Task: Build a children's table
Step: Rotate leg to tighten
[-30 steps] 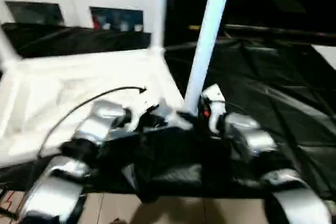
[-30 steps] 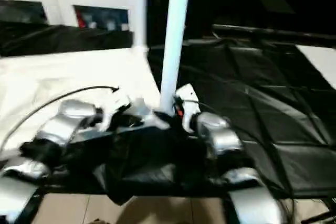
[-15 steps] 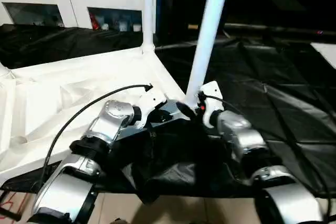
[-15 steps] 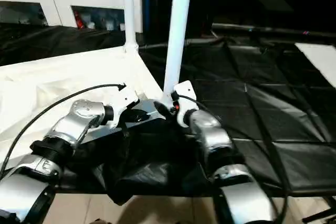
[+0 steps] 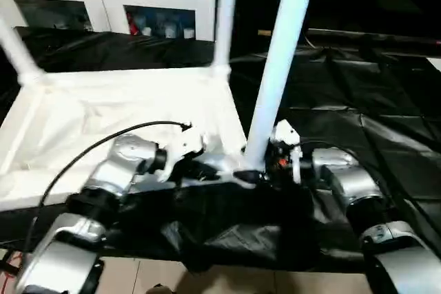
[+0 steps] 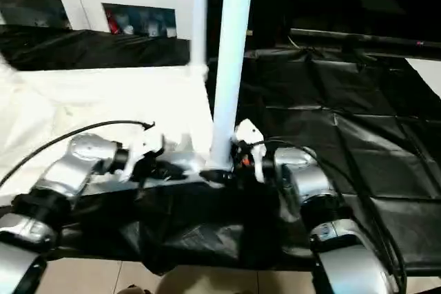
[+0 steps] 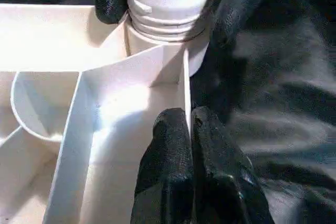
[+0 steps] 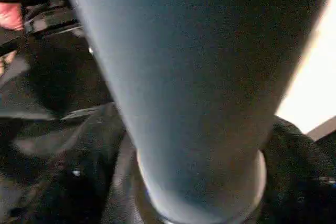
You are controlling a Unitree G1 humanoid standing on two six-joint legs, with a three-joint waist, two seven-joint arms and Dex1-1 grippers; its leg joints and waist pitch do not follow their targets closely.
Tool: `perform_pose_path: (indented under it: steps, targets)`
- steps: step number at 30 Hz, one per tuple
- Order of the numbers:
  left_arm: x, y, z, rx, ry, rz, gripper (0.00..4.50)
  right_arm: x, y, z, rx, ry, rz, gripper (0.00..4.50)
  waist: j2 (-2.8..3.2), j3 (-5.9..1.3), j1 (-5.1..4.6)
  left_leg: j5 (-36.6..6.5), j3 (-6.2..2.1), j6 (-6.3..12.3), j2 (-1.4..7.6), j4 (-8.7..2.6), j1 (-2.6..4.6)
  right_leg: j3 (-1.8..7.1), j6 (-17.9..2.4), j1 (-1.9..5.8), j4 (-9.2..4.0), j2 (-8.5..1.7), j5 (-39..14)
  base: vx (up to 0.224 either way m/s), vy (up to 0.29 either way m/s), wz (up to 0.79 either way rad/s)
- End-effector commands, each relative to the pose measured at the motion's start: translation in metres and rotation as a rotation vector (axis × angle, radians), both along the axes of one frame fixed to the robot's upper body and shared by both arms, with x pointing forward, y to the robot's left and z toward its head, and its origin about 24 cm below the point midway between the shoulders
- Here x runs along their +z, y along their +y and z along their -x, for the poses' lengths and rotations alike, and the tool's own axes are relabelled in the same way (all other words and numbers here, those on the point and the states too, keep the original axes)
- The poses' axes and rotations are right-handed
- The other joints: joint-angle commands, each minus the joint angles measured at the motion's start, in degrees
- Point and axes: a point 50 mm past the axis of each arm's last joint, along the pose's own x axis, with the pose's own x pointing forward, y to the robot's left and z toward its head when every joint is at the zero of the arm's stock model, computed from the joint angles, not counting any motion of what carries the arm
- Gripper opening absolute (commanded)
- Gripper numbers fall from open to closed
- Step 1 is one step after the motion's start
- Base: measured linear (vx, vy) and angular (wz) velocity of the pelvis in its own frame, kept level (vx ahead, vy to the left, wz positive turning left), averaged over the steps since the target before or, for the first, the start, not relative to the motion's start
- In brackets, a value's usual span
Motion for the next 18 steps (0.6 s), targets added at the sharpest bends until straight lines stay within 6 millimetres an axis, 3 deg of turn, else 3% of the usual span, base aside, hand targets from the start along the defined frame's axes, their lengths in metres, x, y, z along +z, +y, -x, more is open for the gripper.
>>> perform_pose_path:
  steps: [1, 6, 13, 18]
  targets:
    - [0.000, -0.009, 0.005, -0.072, 0.011, 0.022, 0.00, -0.002, 0.007, 0.006, 0.097, 0.025, 0.030, 3.37, -0.40, -3.37, 0.18, -17.0, 0.87, 2.30, 0.35, -3.65, 0.66, 1.27, -12.7, 2.68, -3.65, -1.90, -16.3, 0.000, 0.000, 0.00]
    - [0.001, -0.004, 0.004, -0.072, 0.013, 0.012, 0.00, -0.001, 0.008, 0.006, 0.103, 0.037, 0.021, 2.96, -0.45, -3.37, 0.19, -17.1, 0.75, 1.46, 0.35, -3.76, 0.64, 1.29, -12.0, 2.59, -3.69, -1.94, -17.4, 0.000, 0.000, 0.00]
    - [-0.001, -0.009, 0.000, 0.001, -0.014, 0.025, 0.00, -0.007, 0.018, 0.010, 0.052, 0.046, -0.025, 2.71, -0.42, -3.50, 0.33, -15.1, 0.82, 1.68, 0.30, -3.63, 0.56, 1.32, -12.4, 2.75, -3.36, -1.86, -13.9, 0.000, 0.000, 0.00]
    - [-0.005, -0.023, -0.009, 0.155, -0.038, 0.045, 0.00, -0.018, 0.029, -0.001, -0.215, 0.039, -0.015, 2.69, -0.25, -3.12, -0.32, -19.3, 0.49, -0.20, 0.02, -3.98, 0.78, 1.35, -10.3, 2.29, -4.25, -2.06, -22.2, 0.000, 0.000, 0.00]
